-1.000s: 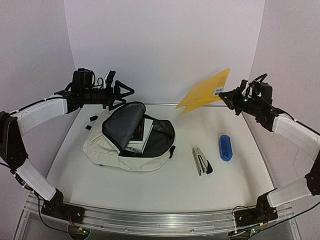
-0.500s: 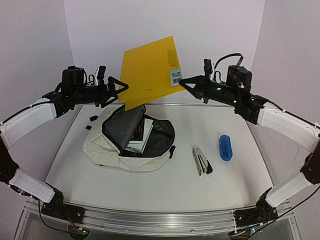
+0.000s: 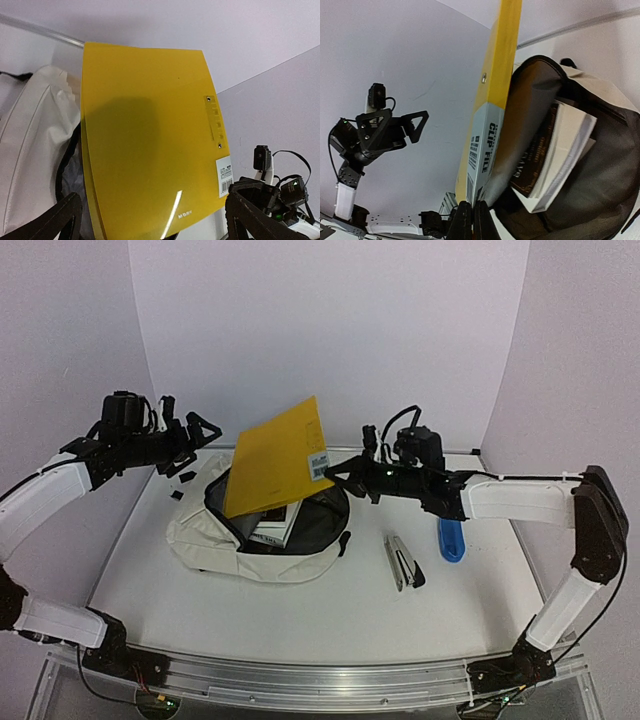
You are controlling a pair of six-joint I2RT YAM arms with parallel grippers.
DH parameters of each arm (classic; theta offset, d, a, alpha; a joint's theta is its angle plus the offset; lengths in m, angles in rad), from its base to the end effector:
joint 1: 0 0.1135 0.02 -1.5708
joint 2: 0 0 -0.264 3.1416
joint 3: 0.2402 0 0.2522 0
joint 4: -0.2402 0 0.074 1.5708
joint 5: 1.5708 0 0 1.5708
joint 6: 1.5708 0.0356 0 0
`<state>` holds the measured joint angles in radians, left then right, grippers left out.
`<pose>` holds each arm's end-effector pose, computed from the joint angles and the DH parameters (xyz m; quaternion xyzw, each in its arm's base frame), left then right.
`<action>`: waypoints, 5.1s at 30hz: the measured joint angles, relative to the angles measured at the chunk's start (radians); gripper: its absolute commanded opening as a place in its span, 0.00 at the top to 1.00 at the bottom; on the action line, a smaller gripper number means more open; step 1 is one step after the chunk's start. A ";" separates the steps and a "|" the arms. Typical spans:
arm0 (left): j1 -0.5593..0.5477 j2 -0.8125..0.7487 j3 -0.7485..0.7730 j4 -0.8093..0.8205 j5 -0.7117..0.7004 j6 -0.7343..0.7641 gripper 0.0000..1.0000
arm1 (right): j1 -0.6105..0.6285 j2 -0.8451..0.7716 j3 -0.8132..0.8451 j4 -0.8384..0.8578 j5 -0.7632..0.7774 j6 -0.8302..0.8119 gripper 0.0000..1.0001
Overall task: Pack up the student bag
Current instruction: Place the files in the student bag, then pick up the files from the student bag.
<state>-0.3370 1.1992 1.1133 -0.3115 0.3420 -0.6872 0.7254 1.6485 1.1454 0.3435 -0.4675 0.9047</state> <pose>0.2532 -0.1014 0.3566 -0.0502 0.8245 -0.3909 0.4061 0.2800 0.2697 0.2944 -0.0833 0.7510 0.5800 0.3043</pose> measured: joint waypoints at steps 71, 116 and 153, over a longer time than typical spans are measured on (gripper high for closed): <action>0.154 0.884 0.530 0.227 0.537 0.000 1.00 | -0.003 0.120 -0.035 -0.156 0.230 -0.018 0.89; -0.040 0.405 0.557 -0.485 0.951 0.467 1.00 | -0.084 0.034 0.661 -0.935 -0.179 -0.837 0.05; -0.137 0.556 0.706 -0.629 0.741 0.581 0.28 | -0.064 0.105 0.599 -0.979 -0.471 -0.912 1.00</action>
<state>-0.4740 1.7554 1.8198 -0.9409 1.0828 -0.1059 0.6617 1.7531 1.7439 -0.6357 -0.9386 -0.0074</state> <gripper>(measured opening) 0.445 0.005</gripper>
